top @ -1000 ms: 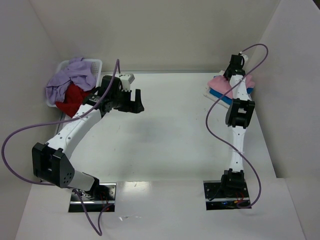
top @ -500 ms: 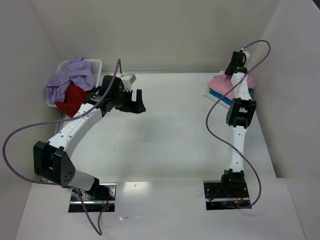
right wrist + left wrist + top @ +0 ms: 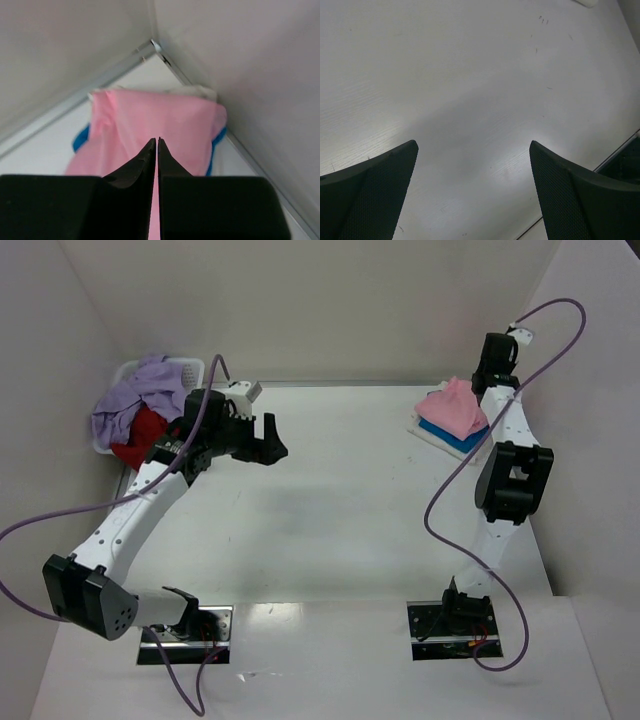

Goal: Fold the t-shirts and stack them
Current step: Put the neatly folded tshirt into the corner of the board with the right arm

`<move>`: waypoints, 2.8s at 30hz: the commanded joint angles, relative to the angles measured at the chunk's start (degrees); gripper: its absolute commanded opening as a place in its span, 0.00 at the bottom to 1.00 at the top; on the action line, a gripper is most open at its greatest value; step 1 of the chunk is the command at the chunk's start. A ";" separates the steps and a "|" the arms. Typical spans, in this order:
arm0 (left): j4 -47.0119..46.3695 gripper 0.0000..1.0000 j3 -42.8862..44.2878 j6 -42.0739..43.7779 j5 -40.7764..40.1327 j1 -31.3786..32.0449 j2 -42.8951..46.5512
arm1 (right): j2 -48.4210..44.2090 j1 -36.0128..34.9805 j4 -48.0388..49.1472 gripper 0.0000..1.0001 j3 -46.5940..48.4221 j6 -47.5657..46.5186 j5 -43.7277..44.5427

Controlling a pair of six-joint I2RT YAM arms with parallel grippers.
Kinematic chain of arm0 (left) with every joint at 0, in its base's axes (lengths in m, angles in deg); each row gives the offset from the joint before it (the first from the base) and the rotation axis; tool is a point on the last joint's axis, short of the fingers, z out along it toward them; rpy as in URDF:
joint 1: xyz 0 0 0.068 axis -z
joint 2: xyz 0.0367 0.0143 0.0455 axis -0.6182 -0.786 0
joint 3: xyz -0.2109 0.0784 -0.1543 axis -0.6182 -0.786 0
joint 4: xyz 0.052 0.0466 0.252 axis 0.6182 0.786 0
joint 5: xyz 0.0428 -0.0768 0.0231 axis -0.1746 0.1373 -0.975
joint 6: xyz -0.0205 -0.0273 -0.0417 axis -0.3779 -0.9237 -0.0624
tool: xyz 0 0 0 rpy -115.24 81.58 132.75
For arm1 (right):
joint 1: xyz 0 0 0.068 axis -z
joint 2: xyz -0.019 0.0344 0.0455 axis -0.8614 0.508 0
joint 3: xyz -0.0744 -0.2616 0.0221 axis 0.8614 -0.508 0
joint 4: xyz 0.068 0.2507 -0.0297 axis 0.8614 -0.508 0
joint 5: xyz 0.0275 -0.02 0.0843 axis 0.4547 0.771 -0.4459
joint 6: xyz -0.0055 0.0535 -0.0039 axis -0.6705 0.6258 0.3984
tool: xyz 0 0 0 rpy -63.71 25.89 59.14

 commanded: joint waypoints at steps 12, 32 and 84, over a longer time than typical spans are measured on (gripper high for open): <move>-1.22 1.00 -1.38 2.28 -0.43 -0.35 0.34 | 7.50 2.59 5.05 0.09 -8.76 -0.76 8.14; -1.84 1.00 -1.47 2.28 1.33 -0.35 -1.07 | -4.34 4.62 2.84 0.03 -11.92 3.03 7.02; -1.58 1.00 -18.69 -1.94 -9.48 -0.35 22.22 | -65.54 -10.59 -2.17 1.00 -57.00 15.50 -19.01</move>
